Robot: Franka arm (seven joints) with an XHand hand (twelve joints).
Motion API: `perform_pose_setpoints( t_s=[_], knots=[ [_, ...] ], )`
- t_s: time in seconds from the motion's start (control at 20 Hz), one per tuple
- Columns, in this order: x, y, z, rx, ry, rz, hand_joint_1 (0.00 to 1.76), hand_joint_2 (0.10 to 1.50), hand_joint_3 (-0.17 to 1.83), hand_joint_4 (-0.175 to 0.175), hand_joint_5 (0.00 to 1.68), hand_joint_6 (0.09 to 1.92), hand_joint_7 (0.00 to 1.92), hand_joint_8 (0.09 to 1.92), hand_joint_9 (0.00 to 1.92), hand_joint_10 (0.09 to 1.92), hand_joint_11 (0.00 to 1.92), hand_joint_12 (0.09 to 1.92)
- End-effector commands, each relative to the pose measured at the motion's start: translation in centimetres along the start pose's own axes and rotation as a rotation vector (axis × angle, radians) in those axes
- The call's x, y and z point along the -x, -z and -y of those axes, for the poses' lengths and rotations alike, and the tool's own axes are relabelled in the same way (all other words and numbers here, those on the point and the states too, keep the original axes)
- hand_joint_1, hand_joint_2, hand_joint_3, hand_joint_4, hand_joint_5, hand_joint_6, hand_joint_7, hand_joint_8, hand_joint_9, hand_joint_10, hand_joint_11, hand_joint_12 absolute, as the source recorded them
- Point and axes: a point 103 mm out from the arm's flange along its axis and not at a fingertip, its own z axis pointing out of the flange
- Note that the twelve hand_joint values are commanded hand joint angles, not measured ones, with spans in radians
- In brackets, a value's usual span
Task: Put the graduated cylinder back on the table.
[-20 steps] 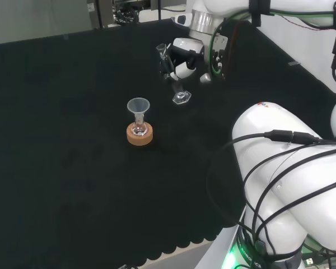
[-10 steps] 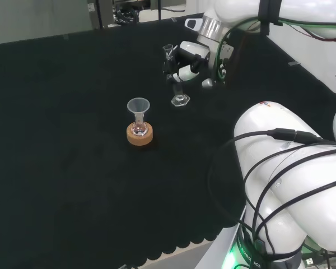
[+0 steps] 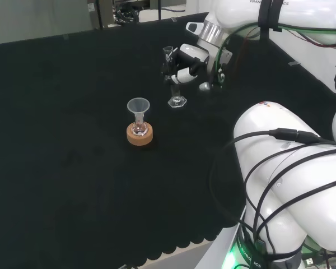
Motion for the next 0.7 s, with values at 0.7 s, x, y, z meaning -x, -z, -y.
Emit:
perform_pose_setpoints(
  t_s=[0.7],
  knots=[
    [0.6,-2.1,0.1,0.074,0.010,-0.010,1.30,1.01,0.00,-0.175,1.19,0.65,1.24,0.61,1.58,0.09,1.29,0.69]
  ],
)
